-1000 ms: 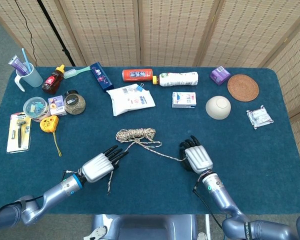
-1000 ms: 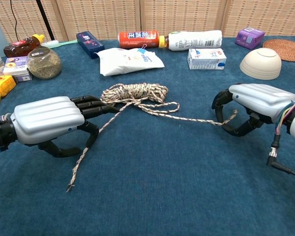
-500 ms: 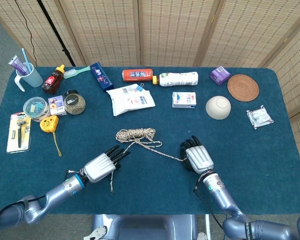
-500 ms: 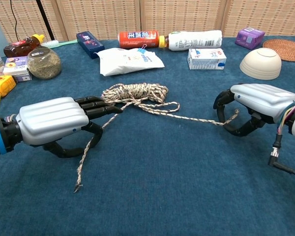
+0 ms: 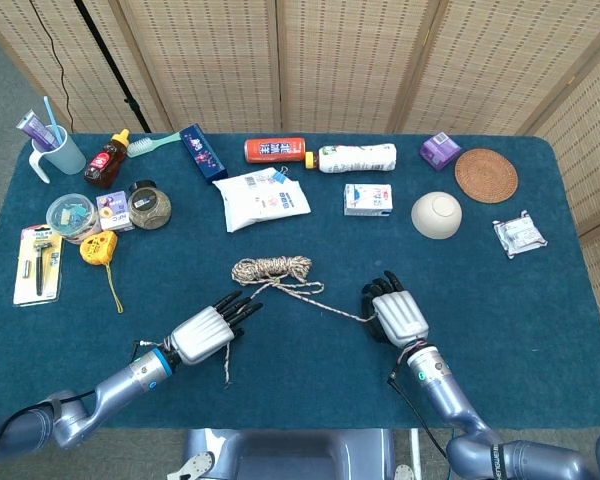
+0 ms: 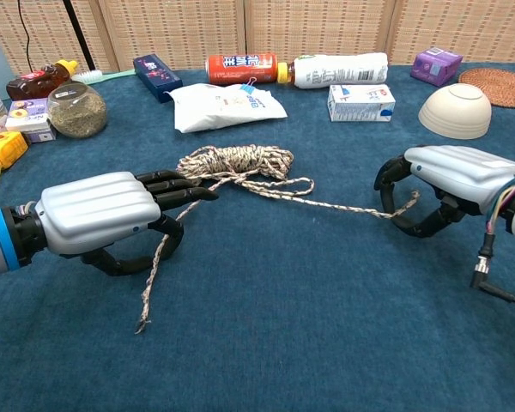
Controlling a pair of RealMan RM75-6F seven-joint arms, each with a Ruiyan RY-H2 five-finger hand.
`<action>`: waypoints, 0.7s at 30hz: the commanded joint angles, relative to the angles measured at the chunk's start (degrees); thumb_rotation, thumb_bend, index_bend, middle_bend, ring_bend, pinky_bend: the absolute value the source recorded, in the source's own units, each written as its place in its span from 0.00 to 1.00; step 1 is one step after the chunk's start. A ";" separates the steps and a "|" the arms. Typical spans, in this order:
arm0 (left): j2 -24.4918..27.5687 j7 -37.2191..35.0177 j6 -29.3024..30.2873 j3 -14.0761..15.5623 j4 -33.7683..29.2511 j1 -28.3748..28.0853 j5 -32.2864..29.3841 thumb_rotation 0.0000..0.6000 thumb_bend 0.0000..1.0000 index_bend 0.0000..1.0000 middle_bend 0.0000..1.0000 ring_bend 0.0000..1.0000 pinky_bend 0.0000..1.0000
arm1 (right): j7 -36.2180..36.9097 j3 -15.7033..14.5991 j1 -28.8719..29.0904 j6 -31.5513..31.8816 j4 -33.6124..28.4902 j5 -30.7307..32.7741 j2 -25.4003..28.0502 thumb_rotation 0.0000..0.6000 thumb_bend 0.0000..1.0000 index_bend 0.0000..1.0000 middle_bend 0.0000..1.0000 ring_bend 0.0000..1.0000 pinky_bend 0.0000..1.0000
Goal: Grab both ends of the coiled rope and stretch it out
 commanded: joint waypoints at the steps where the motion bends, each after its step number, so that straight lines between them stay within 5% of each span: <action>1: 0.04 -0.05 0.08 0.06 -0.02 0.00 0.01 1.00 0.38 0.52 0.00 0.00 0.00 | -0.01 0.00 0.00 -0.05 0.04 0.06 0.00 1.00 0.51 0.61 0.26 0.16 0.00; 21: 0.51 0.30 0.02 0.08 -0.45 0.09 -0.63 1.00 0.38 0.55 0.00 0.00 0.00 | 0.49 -0.01 0.02 -0.31 0.27 0.05 -0.06 1.00 0.51 0.61 0.26 0.16 0.00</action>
